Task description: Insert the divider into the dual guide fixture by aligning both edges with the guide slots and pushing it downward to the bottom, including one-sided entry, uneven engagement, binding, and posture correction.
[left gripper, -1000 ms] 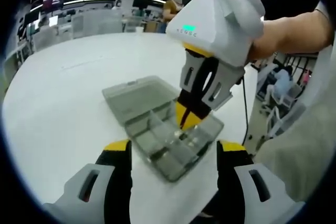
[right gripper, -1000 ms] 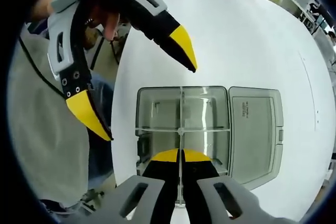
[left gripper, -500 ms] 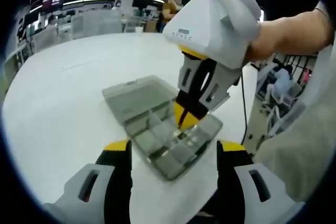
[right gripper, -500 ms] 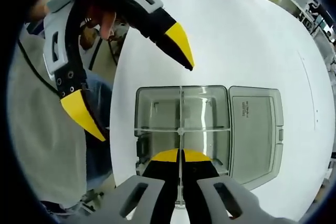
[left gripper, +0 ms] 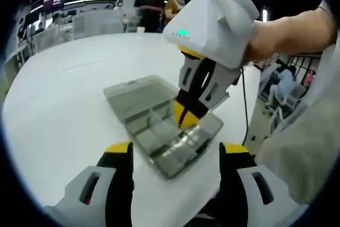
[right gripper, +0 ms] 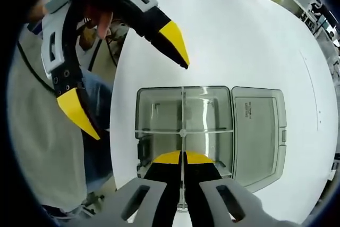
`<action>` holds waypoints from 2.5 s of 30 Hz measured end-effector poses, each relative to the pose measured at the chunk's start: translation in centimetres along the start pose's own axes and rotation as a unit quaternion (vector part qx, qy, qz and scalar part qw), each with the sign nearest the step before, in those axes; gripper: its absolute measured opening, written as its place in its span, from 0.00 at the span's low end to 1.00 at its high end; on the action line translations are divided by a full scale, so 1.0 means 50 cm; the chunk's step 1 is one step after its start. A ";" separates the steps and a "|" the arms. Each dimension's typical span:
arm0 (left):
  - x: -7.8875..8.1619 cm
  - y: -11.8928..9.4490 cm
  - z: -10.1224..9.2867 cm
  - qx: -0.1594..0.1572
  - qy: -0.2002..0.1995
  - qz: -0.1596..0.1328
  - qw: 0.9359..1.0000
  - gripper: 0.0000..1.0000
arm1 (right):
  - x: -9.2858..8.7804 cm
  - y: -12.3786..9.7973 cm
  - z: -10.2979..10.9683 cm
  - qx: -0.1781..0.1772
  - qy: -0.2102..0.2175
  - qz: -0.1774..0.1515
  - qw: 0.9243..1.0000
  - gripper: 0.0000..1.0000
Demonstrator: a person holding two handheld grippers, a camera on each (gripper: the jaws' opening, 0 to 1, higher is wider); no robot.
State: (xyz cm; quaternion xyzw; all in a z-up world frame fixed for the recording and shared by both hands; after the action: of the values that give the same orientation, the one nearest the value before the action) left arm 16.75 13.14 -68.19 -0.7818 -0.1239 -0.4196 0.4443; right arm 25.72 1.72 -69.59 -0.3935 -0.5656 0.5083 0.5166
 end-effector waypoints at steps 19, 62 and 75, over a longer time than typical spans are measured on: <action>-0.011 -0.006 0.004 0.001 0.001 0.004 1.000 0.63 | -0.001 0.013 0.003 -0.008 -0.011 0.013 1.000 0.00; -0.024 -0.018 0.016 0.017 -0.006 0.017 1.000 0.63 | -0.016 0.059 0.004 0.008 0.017 -0.015 1.000 0.10; -0.023 -0.026 0.016 0.019 -0.004 0.020 1.000 0.63 | -0.023 0.049 0.004 0.013 0.056 -0.058 0.997 0.23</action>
State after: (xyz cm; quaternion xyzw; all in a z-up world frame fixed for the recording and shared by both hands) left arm 15.73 14.73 -68.52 -0.7770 -0.1176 -0.4053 0.4671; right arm 25.51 1.00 -72.19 -0.3811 -0.5511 0.4619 0.5811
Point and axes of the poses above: the point that each gripper's makers call its tool centre point, and the gripper's own axes: y roughly forward along the fingers, z roughly to its left, x roughly out of its top, the point moved 9 cm from there along -y, roughly backward along the fingers, and after that the axes turned 2 degrees about z, right-handed, at the moved point
